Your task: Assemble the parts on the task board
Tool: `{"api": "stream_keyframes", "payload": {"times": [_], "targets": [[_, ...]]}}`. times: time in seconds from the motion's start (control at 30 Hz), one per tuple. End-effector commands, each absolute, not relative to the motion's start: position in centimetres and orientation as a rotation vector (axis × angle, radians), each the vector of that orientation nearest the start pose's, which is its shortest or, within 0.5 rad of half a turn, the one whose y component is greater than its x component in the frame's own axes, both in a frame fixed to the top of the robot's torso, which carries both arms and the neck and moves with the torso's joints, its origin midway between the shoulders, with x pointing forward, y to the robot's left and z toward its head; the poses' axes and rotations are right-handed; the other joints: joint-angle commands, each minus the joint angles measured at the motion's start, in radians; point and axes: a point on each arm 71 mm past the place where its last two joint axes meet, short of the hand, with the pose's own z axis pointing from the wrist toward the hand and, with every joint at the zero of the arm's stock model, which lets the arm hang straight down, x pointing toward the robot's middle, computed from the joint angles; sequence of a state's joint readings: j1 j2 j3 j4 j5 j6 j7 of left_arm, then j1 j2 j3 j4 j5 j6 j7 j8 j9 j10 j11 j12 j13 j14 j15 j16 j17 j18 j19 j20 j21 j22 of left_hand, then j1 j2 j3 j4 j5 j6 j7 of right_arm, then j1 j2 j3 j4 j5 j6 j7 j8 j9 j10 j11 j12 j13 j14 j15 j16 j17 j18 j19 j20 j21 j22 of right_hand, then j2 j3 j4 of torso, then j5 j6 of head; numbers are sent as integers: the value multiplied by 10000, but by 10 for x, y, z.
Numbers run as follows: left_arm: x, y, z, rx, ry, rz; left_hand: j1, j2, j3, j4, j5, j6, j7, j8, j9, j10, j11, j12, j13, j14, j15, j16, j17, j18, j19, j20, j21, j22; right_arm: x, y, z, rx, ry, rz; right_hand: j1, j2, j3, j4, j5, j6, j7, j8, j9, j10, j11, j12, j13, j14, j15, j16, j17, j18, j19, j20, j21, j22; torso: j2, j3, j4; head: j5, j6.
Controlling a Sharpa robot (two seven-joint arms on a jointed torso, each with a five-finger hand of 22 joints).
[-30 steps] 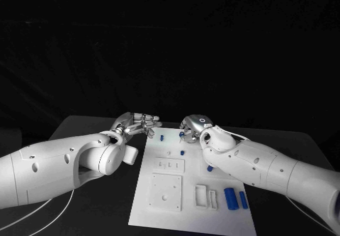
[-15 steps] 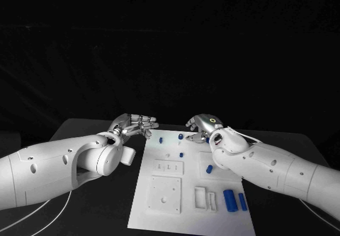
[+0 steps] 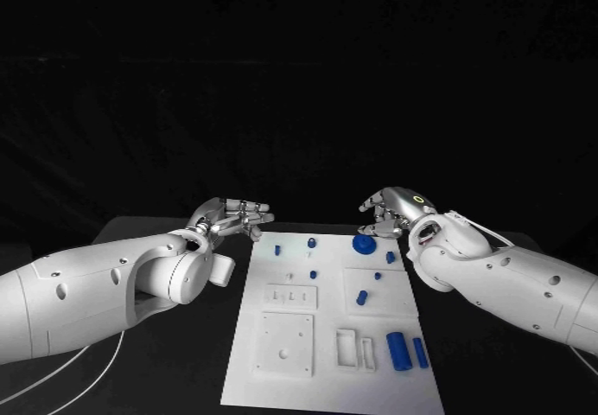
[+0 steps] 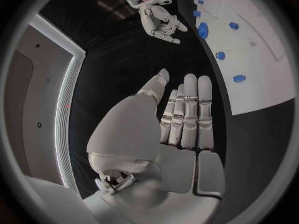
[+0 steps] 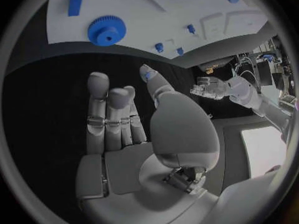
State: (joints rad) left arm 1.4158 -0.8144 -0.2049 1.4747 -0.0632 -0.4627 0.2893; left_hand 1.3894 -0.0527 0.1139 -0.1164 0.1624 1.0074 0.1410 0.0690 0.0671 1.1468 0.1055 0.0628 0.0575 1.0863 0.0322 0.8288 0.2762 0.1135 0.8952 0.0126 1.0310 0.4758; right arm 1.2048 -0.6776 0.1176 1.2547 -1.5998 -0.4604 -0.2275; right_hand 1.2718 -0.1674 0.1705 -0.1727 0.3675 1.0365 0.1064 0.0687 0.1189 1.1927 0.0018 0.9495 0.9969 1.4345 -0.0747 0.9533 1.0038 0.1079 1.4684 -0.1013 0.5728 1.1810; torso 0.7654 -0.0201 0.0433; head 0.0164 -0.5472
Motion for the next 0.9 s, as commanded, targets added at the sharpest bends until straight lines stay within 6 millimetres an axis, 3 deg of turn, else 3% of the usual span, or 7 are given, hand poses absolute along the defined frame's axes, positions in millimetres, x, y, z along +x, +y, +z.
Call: {"api": "stream_keyframes", "payload": {"times": [0.03,0.23,0.6,0.9], "targets": [[518,219,-137,-9759,14347,-13005,-37,18,14,-43,-44,-82,-3,-12,2,-55,-17,-24,16,49,-16,13,-9,89,-57,8,29,-8,555,-213,-141,72,14986,4479,-152,12,-123,15,288,-170,18,-46,183,644,1,1322,1429,156,52,658,894,126,384,100,787,529,-21,74,-85,13,-38],[518,219,-137,-9750,14386,-13033,-37,18,14,-43,-44,-82,-3,-12,2,-55,-17,-24,16,49,-16,13,-9,89,-57,8,29,-8,559,-221,-147,31,15655,4133,-110,37,-198,148,374,-371,63,-54,329,1105,56,2092,2571,250,101,1146,1508,162,454,170,1797,1362,-7,51,-40,-61,-61],[516,215,-138,-9725,14486,-13136,-42,23,12,-45,-48,-90,-2,-14,2,-62,-17,-26,16,43,-17,9,-9,84,-74,6,65,-59,568,-224,-158,22,16001,3731,-113,32,-207,265,358,-390,67,-52,336,1259,62,2200,2907,257,109,1293,1616,162,489,184,1993,1686,-11,21,-22,-104,-128],[514,213,-138,-9697,14561,-13224,-42,23,12,-45,-48,-90,-2,-14,2,-62,-17,-26,16,43,-17,9,-9,84,-74,6,65,-59,573,-222,-165,99,16095,3640,-128,47,-226,302,365,-404,71,-53,330,1293,63,2219,2941,264,111,1315,1626,159,498,185,2010,1717,-6,26,-15,-89,-179]]}}
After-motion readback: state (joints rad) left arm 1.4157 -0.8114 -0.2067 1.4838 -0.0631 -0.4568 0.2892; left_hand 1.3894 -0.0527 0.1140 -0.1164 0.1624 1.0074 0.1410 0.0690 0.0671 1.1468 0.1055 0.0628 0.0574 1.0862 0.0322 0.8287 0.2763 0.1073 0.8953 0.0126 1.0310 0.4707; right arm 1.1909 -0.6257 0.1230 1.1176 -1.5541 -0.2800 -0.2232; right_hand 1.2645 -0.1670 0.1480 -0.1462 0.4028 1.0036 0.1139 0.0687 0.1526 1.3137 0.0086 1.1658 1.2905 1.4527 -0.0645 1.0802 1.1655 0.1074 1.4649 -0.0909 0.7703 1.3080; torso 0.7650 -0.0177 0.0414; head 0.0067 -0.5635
